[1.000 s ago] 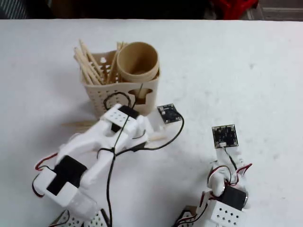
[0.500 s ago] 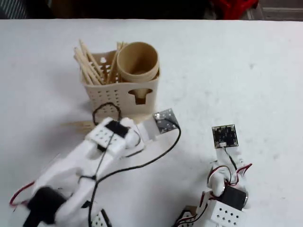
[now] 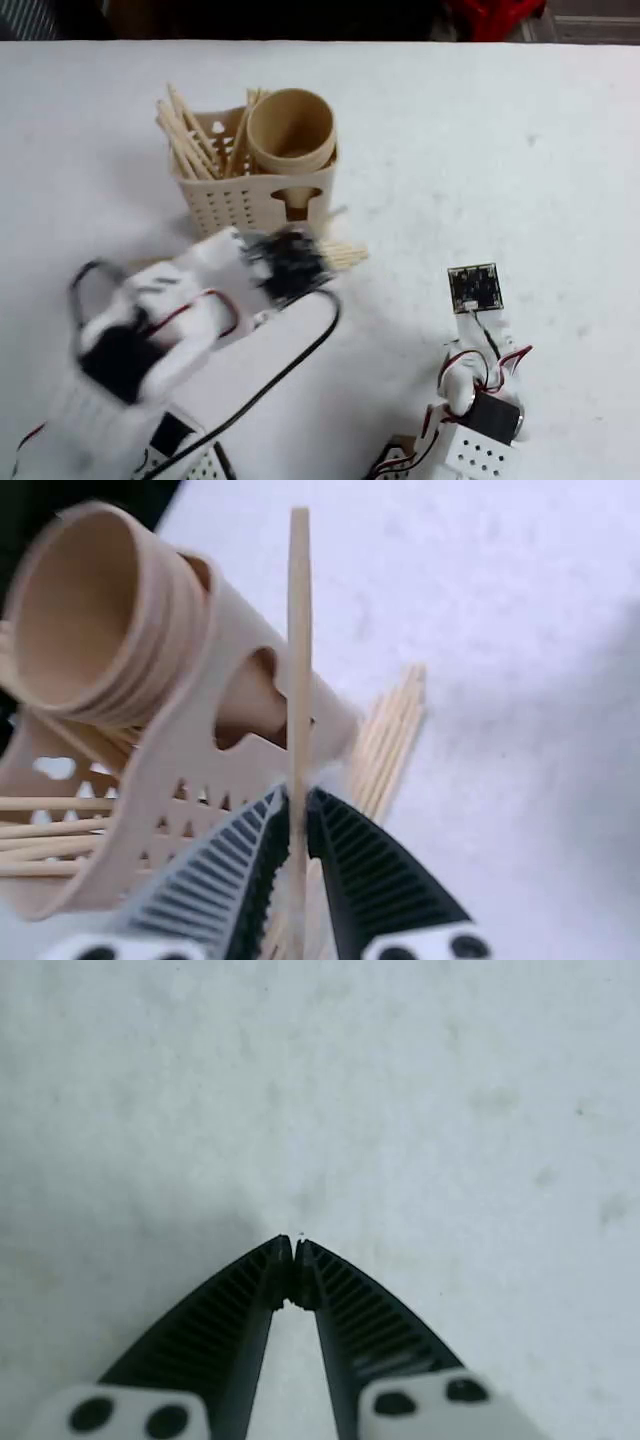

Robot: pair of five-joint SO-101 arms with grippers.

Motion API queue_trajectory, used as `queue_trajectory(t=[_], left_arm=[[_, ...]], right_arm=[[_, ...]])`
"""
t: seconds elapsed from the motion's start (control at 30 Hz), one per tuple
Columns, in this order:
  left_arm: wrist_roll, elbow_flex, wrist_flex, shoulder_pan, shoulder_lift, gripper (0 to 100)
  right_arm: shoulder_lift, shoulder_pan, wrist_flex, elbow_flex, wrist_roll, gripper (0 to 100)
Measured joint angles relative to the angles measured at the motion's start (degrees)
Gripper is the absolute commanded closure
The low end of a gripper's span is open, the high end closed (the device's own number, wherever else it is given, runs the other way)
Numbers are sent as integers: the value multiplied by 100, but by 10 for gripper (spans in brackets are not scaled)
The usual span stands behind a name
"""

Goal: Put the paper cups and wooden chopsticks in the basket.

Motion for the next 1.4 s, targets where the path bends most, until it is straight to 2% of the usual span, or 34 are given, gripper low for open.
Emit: queue_trajectory(t=[0.13,0.23,0.53,0.63,0.77,1.07,1.4], left_arm=[[466,-853,26,-18,-387,976],[818,-1248,-378,-387,-404,976],[2110,-1415,-2699,-1723,-97,976],[2549,-1415,-3499,-1916,378,976],[2699,-1442,-4273,-1952,844,976],[2716,-1873,-4466,-1978,2004,976],[2734,-1881,-4484,-1987,2365,976]], right_arm=[[0,0,0,0,0,981],[0,0,0,0,0,981],[0,0,0,0,0,981],[0,0,0,0,0,981],[0,0,0,0,0,981],[0,0,0,0,0,981],[0,0,0,0,0,981]])
